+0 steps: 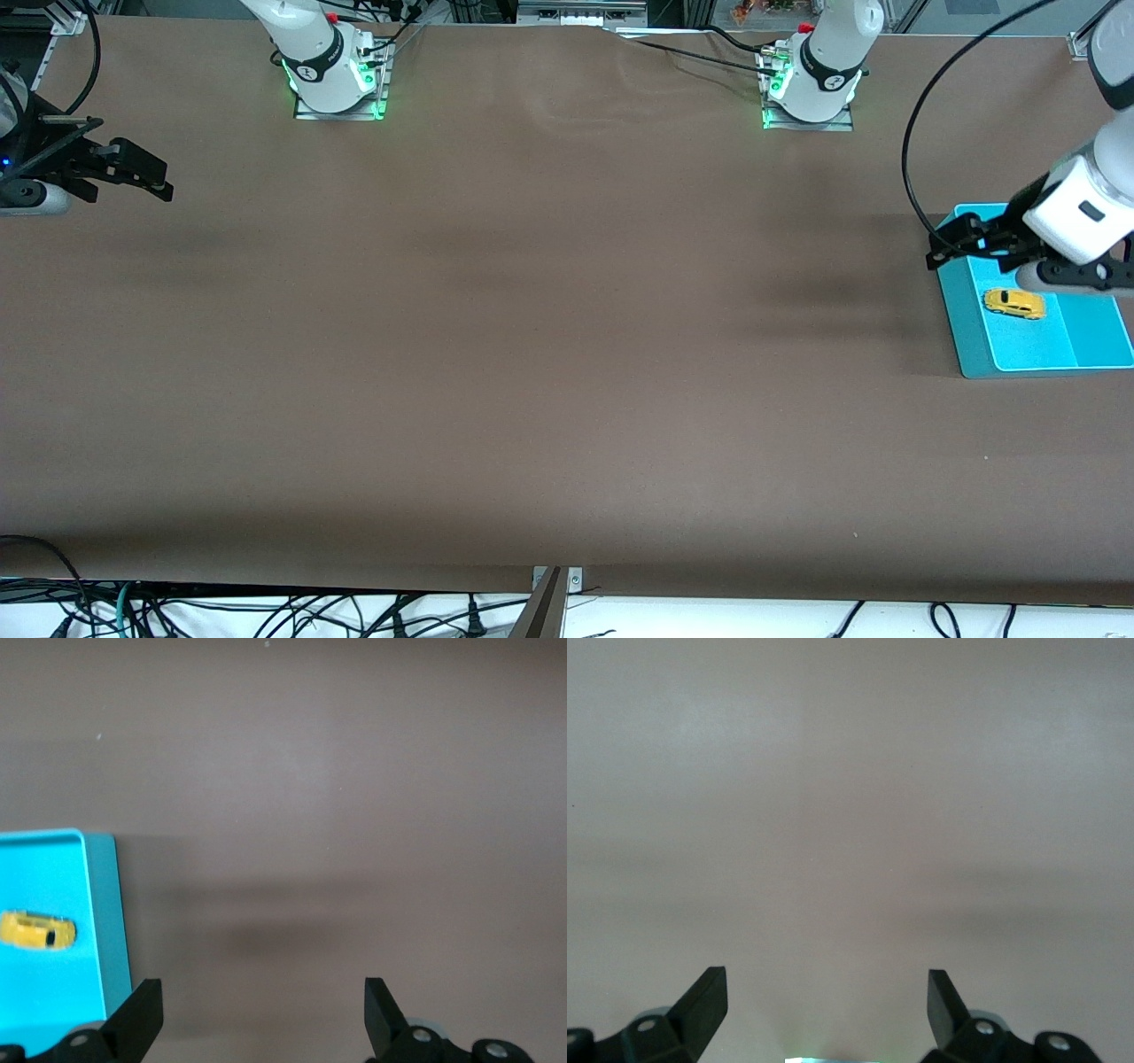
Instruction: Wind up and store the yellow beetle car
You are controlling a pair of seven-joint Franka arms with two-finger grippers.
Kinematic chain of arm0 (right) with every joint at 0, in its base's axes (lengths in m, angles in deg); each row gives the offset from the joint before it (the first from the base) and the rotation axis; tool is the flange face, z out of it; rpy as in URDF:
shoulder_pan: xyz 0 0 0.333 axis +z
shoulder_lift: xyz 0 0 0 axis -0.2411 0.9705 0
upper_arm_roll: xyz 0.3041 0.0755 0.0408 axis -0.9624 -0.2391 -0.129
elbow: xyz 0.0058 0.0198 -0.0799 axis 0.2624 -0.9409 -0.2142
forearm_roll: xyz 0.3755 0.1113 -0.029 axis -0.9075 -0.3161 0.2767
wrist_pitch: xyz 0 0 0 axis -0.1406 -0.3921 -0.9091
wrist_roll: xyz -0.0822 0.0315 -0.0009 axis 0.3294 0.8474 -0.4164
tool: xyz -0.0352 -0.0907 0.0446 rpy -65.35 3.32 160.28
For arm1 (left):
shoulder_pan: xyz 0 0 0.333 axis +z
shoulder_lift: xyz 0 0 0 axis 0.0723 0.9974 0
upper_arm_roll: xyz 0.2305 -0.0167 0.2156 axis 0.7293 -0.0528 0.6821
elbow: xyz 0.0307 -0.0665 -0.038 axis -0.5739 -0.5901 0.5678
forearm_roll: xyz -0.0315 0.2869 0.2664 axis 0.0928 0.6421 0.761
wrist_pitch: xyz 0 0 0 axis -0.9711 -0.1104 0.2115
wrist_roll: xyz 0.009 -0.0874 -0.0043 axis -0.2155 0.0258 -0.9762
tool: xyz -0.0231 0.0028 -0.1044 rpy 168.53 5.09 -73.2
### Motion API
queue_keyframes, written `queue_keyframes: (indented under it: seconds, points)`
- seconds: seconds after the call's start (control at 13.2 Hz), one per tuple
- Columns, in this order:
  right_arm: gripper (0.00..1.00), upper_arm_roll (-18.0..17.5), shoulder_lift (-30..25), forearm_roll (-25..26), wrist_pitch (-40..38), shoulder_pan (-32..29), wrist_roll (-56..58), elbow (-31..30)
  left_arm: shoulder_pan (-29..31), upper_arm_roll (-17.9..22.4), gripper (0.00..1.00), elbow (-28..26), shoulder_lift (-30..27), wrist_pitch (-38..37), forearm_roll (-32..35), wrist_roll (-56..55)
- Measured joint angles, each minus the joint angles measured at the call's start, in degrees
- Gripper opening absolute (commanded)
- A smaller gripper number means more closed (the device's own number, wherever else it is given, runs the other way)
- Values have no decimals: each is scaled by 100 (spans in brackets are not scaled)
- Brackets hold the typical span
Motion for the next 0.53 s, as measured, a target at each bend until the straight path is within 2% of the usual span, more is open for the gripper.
queue_keyframes:
  seconds: [0.23,0.53]
  points:
    - [100,2,0,0,-1,0,0,0,-118,35,100,-309,-323,38,0,-168]
    - [100,11,0,0,-2,0,-1,0,-118,68,100,-336,-338,42,0,-168]
